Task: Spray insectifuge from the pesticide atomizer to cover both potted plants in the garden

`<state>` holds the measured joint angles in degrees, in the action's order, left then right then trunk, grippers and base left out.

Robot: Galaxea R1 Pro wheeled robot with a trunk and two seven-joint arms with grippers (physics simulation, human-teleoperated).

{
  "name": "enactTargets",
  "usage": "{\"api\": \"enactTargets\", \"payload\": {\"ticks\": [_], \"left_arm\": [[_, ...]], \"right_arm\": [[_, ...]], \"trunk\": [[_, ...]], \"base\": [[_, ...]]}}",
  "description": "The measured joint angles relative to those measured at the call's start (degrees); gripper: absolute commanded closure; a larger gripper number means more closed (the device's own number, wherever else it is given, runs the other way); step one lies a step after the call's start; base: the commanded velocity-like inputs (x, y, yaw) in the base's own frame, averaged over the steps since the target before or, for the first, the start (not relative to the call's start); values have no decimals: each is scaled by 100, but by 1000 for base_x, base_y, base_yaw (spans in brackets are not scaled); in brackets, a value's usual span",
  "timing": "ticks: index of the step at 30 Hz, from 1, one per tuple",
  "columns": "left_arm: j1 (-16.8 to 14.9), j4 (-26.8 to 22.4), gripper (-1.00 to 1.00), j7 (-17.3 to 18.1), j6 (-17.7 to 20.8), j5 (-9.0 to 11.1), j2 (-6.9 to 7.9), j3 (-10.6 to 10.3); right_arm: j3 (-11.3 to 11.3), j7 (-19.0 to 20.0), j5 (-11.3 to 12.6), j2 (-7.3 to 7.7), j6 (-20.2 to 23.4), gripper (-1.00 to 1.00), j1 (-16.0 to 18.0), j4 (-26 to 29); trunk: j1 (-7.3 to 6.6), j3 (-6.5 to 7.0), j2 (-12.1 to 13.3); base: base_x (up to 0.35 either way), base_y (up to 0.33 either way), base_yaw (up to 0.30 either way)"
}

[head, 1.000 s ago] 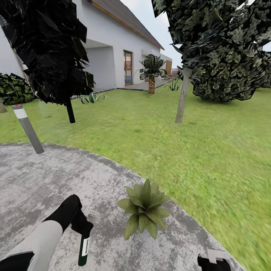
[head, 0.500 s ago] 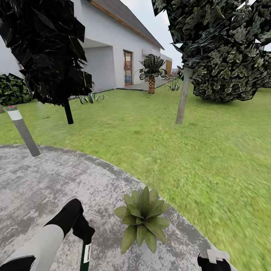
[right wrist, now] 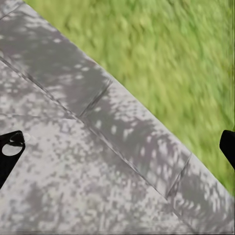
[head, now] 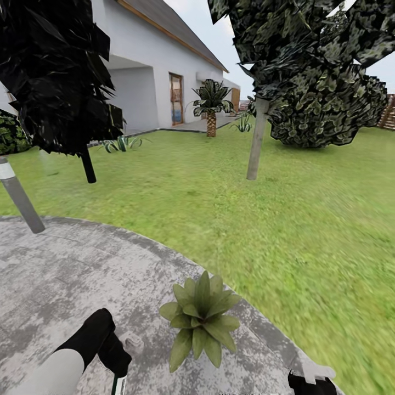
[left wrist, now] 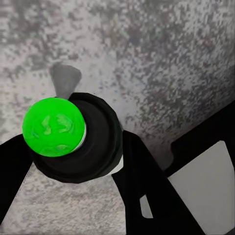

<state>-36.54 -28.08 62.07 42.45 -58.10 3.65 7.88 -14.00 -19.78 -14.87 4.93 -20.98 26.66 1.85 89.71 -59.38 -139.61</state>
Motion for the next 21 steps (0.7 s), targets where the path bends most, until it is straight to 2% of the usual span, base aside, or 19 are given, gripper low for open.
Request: {"api": "enactTargets", "payload": {"ticks": [4, 10, 14, 15, 17, 21], "left_arm": [[-19, -4, 100, -9, 22, 2, -27, 1], [-54, -6, 100, -10, 41, 1, -63, 2], [-75, -13, 100, -5, 56, 5, -80, 2], [-86, -20, 100, -3, 61, -30, -128, 3], [-204, -22, 100, 1, 82, -244, -335, -69], [-399, -17, 100, 14, 93, -434, -500, -166]], "right_arm": [[-2, 0, 0, -2, 0, -100, 1, -1], [6, 0, 5, -9, 2, -100, 2, -2], [-2, 0, 9, -9, 6, -100, -1, 6], [-2, 0, 9, -9, 7, -100, 1, 11], [-3, 0, 10, -9, 7, -100, 2, 15], [-3, 0, 9, -8, 7, -100, 2, 16]], "trunk": [[0, -6, 0], [3, -16, 0], [0, -48, 0], [0, -57, 0], [0, -75, 0], [0, -112, 0]], "base": [[-3, 0, -189], [-204, 0, -22], [-41, 0, -1], [-3, 0, 0], [-1, 0, 0], [0, 0, 0]]}}
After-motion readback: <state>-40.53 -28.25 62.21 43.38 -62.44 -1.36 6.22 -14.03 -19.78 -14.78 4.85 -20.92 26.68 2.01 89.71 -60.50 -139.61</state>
